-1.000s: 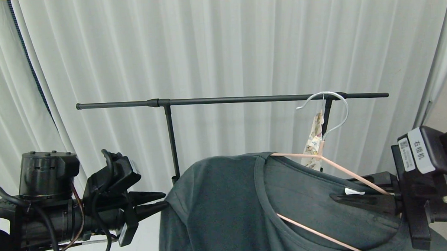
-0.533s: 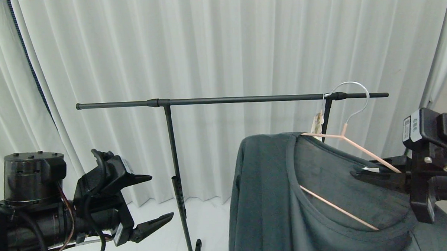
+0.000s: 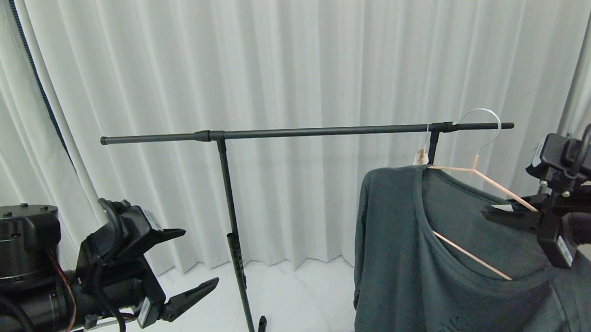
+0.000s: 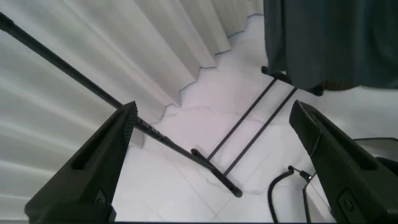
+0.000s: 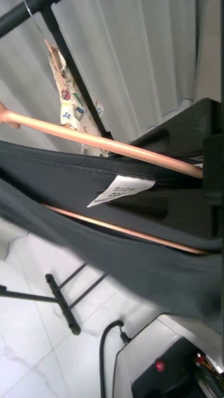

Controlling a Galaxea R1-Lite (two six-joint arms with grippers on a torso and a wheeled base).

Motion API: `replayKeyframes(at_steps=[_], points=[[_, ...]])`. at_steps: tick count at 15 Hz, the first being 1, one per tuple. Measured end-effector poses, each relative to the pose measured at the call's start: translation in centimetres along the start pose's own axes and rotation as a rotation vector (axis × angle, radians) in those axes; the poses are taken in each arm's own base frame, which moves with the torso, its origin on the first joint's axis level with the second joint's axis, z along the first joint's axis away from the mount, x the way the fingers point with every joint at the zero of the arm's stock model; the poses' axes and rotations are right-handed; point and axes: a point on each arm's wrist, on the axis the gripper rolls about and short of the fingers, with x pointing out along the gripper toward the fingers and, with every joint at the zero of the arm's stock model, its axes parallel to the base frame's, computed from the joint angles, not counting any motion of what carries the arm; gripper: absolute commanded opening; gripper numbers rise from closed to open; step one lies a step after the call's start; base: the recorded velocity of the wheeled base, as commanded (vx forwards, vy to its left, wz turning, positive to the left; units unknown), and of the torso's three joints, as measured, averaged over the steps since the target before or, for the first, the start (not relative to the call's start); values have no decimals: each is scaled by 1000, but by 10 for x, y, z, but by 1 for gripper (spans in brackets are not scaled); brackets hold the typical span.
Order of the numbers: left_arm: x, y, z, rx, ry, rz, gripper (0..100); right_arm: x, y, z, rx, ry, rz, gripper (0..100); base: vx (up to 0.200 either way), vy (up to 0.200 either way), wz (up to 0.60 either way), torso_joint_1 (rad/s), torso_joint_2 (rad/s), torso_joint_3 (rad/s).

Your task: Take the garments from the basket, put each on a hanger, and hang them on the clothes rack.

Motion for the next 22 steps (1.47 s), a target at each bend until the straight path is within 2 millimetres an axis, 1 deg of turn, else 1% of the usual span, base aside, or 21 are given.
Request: replayKeyframes(at_steps=[4, 10, 19, 22], points=[[-2, 0, 2, 4, -9, 4, 100, 3, -4, 4, -13, -5, -7, 0, 200, 0, 0, -2, -2, 6], [-2, -1, 2, 5, -10, 4, 100, 13, -6, 2, -9, 31, -12, 0, 200, 0, 0, 8, 6, 2], [-2, 0, 2, 4, -10, 6, 100, 43, -10, -4, 10, 90, -1, 0, 200, 0, 0, 2, 3, 3], [-3, 0, 2, 4, -10, 7, 100, 53, -10, -7, 55, 115, 4, 0, 200, 0, 0, 6, 2, 1]])
